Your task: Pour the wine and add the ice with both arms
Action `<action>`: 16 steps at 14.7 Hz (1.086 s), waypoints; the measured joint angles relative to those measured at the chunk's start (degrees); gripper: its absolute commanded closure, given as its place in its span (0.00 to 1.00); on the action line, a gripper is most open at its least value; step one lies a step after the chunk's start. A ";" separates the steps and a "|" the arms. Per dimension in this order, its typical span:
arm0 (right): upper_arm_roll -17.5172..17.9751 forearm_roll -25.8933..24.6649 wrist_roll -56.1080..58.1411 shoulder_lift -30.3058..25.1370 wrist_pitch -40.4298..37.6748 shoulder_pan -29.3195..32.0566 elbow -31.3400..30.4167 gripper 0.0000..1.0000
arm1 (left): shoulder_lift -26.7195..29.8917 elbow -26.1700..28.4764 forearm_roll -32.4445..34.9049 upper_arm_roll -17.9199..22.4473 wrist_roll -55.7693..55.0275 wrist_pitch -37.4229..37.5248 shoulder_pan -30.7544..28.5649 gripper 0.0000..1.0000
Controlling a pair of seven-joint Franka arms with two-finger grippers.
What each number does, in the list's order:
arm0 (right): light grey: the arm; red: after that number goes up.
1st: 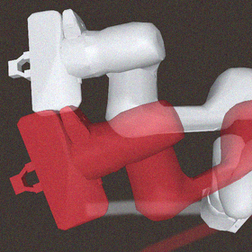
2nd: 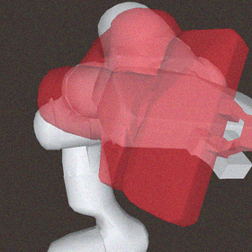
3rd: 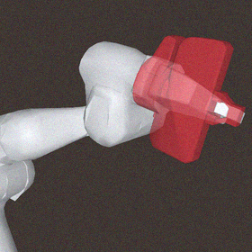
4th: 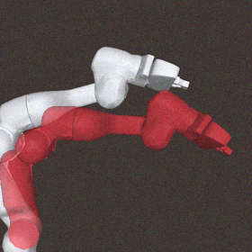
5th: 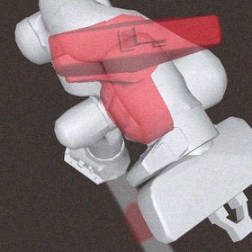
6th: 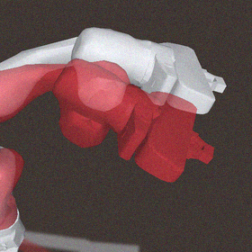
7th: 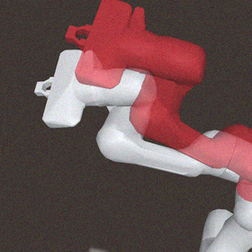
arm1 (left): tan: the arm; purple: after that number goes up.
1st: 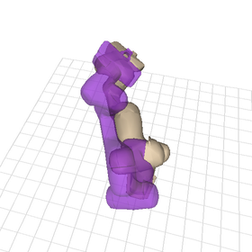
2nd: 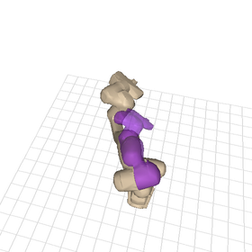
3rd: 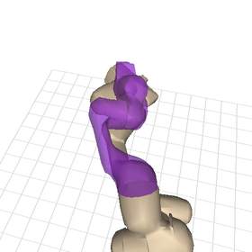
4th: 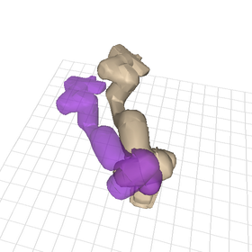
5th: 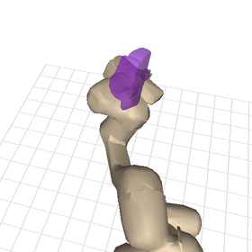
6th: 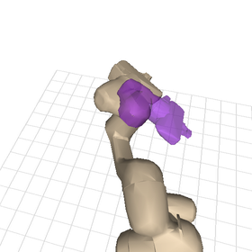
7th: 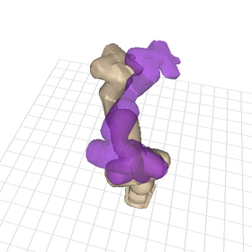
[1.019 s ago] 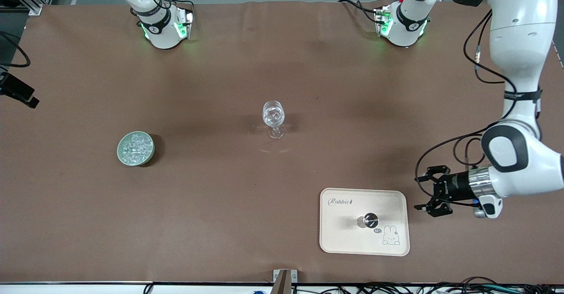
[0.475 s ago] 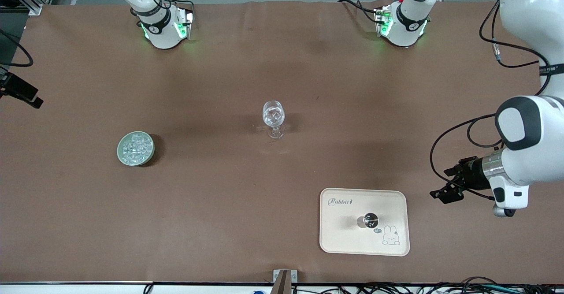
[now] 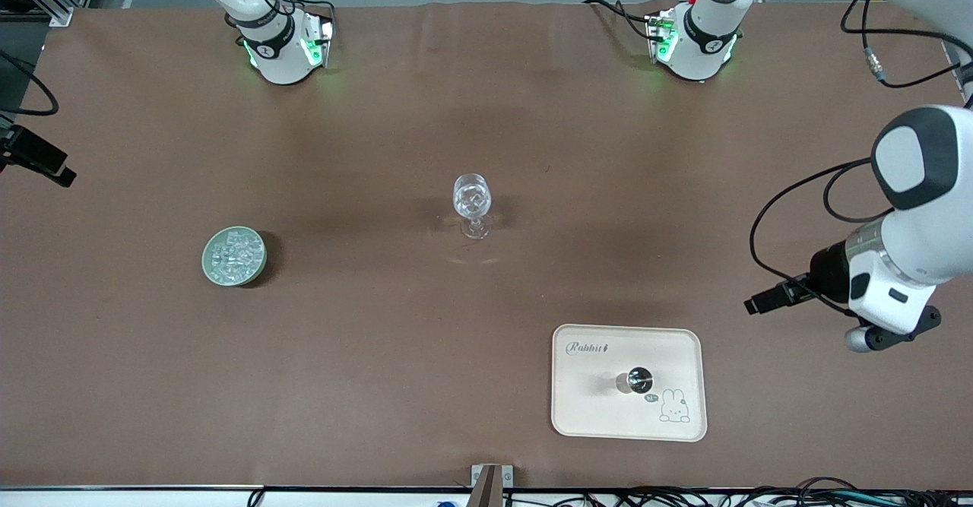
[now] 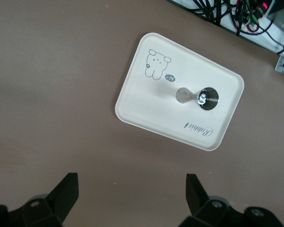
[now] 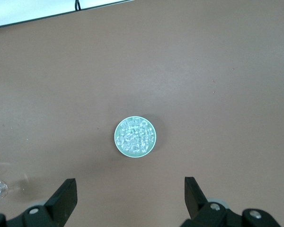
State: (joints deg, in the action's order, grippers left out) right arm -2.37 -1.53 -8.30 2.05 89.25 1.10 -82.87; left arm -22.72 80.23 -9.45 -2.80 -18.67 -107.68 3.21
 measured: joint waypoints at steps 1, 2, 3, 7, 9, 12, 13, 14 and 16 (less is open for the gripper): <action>0.01 0.01 0.00 0.00 0.00 -0.03 -0.01 0.00 | 1.83 1.07 2.05 -0.11 0.40 0.51 0.71 0.00; 0.03 0.03 0.00 0.00 0.00 -0.08 -0.03 0.00 | 4.13 2.74 3.42 -0.13 0.50 0.80 1.52 0.00; 0.05 0.03 0.00 0.00 0.01 -0.13 -0.05 0.00 | 6.91 4.91 4.11 -0.15 0.50 1.02 2.22 0.00; 0.09 0.03 0.00 -0.01 0.07 -0.16 -0.09 0.00 | 20.08 16.16 4.58 -0.20 4.97 1.81 2.88 0.00; 0.09 0.03 0.00 -0.01 0.14 -0.16 -0.10 0.00 | 26.17 22.20 4.60 -0.24 9.75 2.00 2.92 0.00; 0.09 0.04 0.00 0.00 0.17 -0.16 -0.10 0.00 | 30.45 26.08 4.60 -0.81 14.74 1.98 2.83 0.00; 0.09 0.04 0.00 0.00 0.17 -0.15 -0.11 0.00 | 30.33 25.85 4.71 -1.77 15.20 1.93 2.67 0.00; 0.08 0.04 0.00 -0.01 0.17 -0.15 -0.11 0.00 | 29.84 25.40 5.35 -2.80 15.20 1.93 2.61 0.00; 0.08 0.04 0.00 -0.01 0.18 -0.15 -0.11 0.00 | 28.42 24.25 6.68 -3.97 15.19 1.94 2.61 0.00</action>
State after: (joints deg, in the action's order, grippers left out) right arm -2.29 -1.50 -8.29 2.05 89.42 0.95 -82.98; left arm 5.70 104.48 -2.77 -6.78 -3.49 -105.74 5.82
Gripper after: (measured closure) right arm 0.000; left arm 0.000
